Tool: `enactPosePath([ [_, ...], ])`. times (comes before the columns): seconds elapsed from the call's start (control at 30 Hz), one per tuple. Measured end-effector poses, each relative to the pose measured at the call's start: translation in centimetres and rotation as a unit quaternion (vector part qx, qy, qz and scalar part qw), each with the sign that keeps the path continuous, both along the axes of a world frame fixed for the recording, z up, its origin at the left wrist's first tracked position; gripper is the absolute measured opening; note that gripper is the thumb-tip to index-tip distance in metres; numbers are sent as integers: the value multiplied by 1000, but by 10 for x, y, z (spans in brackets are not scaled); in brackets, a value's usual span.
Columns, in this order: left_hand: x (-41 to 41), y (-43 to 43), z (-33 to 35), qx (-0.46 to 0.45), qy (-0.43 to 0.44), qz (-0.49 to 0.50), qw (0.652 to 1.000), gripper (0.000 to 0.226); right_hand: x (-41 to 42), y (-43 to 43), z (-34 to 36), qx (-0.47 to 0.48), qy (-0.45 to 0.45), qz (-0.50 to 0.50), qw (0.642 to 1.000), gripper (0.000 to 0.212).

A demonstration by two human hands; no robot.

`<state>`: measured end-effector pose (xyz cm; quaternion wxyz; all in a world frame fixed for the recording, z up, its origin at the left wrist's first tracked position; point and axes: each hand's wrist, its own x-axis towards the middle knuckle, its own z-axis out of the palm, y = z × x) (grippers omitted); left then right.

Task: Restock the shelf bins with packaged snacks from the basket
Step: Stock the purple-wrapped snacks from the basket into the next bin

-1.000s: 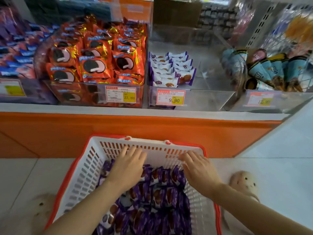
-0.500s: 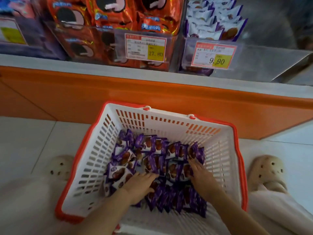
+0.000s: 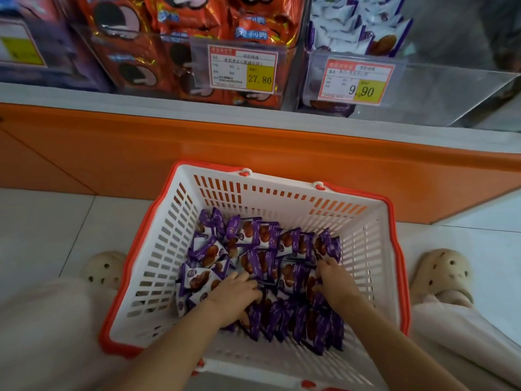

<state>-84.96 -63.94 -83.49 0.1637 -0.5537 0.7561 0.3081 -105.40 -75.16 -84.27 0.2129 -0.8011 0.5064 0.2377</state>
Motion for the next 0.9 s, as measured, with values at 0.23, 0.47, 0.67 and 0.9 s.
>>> enactPosePath([
  [0.23,2,5,23,-56,15,102,993,46,-3,11,22,-6,-24,-50,998,50],
  [0.47,-4,3,58,-146,10,225,963,47,-15,25,57,-1,-151,-127,980,41],
  [0.67,-17,-4,83,-176,80,365,911,73,-8,17,99,82,-327,-285,897,39],
  [0.9,-31,-21,122,-251,226,418,843,46,-5,2,163,200,-514,-402,730,28],
])
